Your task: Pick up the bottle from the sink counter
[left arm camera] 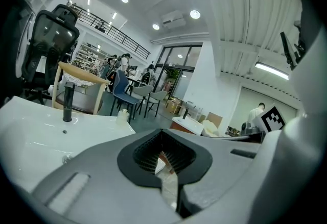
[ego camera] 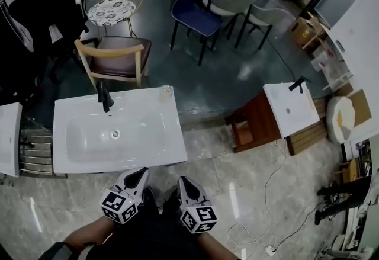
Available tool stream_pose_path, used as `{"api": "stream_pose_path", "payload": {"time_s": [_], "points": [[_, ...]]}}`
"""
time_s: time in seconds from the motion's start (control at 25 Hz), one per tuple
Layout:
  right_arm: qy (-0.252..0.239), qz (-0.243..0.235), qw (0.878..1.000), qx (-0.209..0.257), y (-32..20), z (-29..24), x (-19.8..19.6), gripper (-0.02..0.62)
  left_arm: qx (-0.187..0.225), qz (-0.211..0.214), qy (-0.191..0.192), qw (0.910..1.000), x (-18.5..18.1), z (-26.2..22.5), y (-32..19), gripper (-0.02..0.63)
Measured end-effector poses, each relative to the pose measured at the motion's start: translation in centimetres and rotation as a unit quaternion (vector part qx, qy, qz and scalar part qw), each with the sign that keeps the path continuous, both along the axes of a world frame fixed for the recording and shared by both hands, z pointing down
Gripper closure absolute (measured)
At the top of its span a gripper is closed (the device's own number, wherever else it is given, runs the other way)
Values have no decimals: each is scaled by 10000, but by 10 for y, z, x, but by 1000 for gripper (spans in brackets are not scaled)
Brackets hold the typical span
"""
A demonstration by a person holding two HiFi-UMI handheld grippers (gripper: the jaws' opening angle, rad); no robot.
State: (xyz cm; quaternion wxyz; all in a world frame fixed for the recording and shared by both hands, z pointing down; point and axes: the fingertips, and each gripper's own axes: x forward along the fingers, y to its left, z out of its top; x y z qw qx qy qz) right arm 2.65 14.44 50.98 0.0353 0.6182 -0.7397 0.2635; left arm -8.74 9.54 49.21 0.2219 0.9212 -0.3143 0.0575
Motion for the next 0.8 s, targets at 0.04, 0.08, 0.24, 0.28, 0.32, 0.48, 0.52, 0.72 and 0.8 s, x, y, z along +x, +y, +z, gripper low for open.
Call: {"api": "stream_pose_path", "payload": {"time_s": [0.04,0.08,0.24,0.28,0.32,0.48,0.52,0.72,0.8], "points": [[-16,2,10000,-30,-2,3,1,588,-9,-24,-21,10000,1,2,-4,606],[-31,-2,10000,-57,-6,6,2,588,-14,-61,-51,10000,1,6,-8,606],[-122,-29,9999,-98,-24,17,12,588,-41,-205,-154,9997,9,17,-31,606],[-151,-55,9998,-83,-31,18,14,588,-39,-240,-178,9995,12,17,-37,606],[-174,-94,9998,-65,-38,18,17,588,-31,-275,-198,9994,15,17,-43,606],[-242,-297,9993,-21,-72,15,33,588,31,-417,-262,9988,31,14,-69,606],[-244,-352,9991,0,-81,14,38,588,46,-459,-276,9986,36,12,-76,606],[-237,-601,9978,143,-121,3,63,588,188,-639,-246,9975,63,3,-108,606],[-264,-699,9971,151,-134,3,70,588,261,-713,-158,9970,73,-2,-119,606]]}}
